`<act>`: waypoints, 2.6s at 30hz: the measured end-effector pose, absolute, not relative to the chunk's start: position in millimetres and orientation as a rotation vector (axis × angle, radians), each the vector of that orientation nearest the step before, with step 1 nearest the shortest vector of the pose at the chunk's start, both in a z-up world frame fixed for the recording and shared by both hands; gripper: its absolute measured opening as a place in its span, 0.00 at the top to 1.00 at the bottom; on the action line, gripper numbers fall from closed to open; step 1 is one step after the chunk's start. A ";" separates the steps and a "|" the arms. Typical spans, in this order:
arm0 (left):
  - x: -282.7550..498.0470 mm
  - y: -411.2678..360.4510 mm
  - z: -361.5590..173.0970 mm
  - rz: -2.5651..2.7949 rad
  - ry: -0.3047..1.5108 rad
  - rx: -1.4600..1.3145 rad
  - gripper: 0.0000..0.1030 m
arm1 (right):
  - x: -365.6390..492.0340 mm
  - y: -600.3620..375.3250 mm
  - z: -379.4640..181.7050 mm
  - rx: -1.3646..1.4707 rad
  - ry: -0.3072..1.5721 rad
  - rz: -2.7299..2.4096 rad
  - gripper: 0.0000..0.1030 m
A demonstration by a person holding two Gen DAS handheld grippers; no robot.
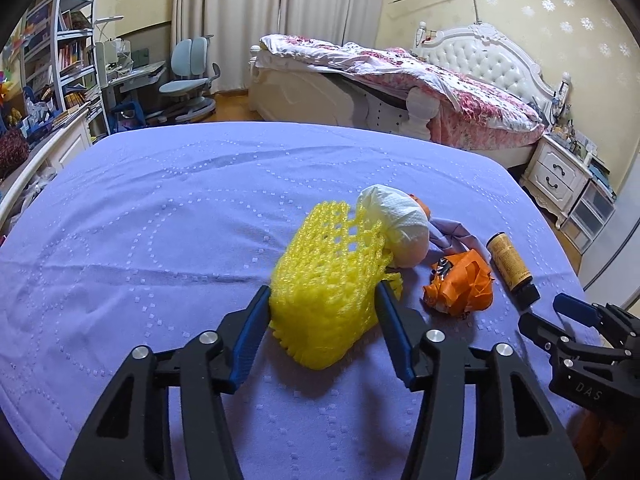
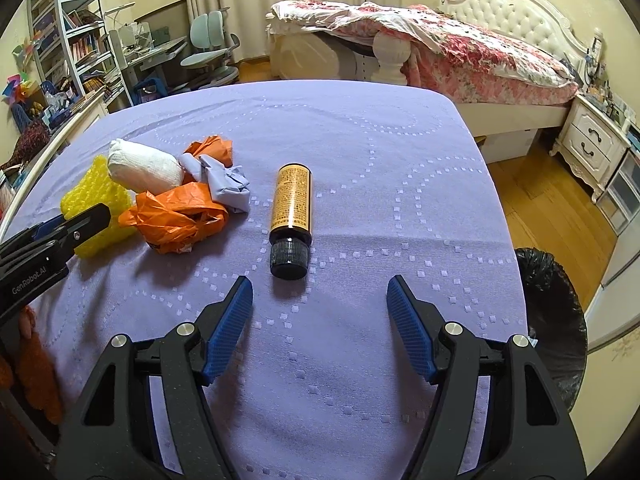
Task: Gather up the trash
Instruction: 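Grasp the yellow foam mesh net with the left tool while the right tool grasps the amber bottle, then carry the yellow net and amber bottle in both tools over the trash bin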
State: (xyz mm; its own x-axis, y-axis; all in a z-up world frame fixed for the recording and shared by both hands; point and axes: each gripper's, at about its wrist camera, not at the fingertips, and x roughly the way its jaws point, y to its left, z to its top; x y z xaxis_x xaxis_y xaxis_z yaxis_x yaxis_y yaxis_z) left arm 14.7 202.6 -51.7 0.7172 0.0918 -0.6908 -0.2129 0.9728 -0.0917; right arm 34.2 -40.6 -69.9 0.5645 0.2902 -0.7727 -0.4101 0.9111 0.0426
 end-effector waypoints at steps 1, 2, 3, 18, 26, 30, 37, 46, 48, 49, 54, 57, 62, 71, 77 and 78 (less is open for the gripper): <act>13.2 204.8 -51.8 0.167 0.752 -0.174 0.50 | 34.4 -39.4 -69.8 -0.149 0.879 0.415 0.34; 11.7 207.7 -51.7 0.167 0.751 -0.178 0.51 | 34.6 -38.0 -69.8 -0.150 0.879 0.417 0.34; 9.0 209.7 -51.6 0.169 0.748 -0.181 0.51 | 35.0 -37.4 -70.0 -0.152 0.878 0.418 0.34; -2.0 228.3 -48.4 0.191 0.741 -0.223 0.61 | 34.6 -27.4 -70.6 -0.164 0.877 0.426 0.34; 6.7 230.0 -52.3 0.198 0.757 -0.228 0.28 | 33.3 -22.3 -70.8 -0.166 0.879 0.427 0.34; 16.0 230.3 -54.1 0.171 0.782 -0.220 0.22 | 33.6 -21.4 -70.8 -0.169 0.879 0.428 0.34; 17.3 231.2 -58.6 0.125 0.799 -0.221 0.36 | 33.9 -21.7 -70.9 -0.168 0.879 0.429 0.34; 9.4 223.1 -55.2 0.106 0.766 -0.176 0.58 | 35.3 -16.7 -68.8 -0.157 0.865 0.428 0.34; 8.5 226.8 -54.6 0.115 0.762 -0.190 0.59 | 38.6 -13.3 -68.0 -0.159 0.861 0.427 0.34; 8.6 227.3 -54.4 0.120 0.761 -0.194 0.59 | 41.2 -11.3 -67.9 -0.161 0.861 0.426 0.34; 11.9 235.1 -53.5 0.146 0.759 -0.210 0.59 | 54.7 -6.7 -65.2 -0.156 0.863 0.423 0.43; 13.3 237.5 -53.4 0.151 0.760 -0.210 0.59 | 62.3 -4.0 -66.0 -0.159 0.873 0.418 0.52; 13.0 234.8 -53.4 0.156 0.757 -0.212 0.59 | 64.3 -4.0 -67.5 -0.165 0.879 0.421 0.77; 1.9 225.3 -52.3 0.159 0.751 -0.223 0.60 | 43.6 -16.7 -67.7 -0.168 0.877 0.436 0.77; -10.1 209.7 -52.1 0.140 0.749 -0.226 0.60 | 21.6 -31.1 -66.8 -0.165 0.876 0.441 0.77; -13.2 205.9 -52.0 0.136 0.746 -0.224 0.60 | 17.0 -33.5 -66.7 -0.167 0.874 0.440 0.77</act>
State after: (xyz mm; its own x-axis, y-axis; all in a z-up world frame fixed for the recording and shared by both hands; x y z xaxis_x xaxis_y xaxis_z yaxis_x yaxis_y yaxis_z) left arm -13.2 205.9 -52.0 0.7272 0.0426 -0.6851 -0.2011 0.9675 -0.1532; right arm 17.0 -33.5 -66.7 0.5595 0.3041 -0.7710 -0.4386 0.8980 0.0359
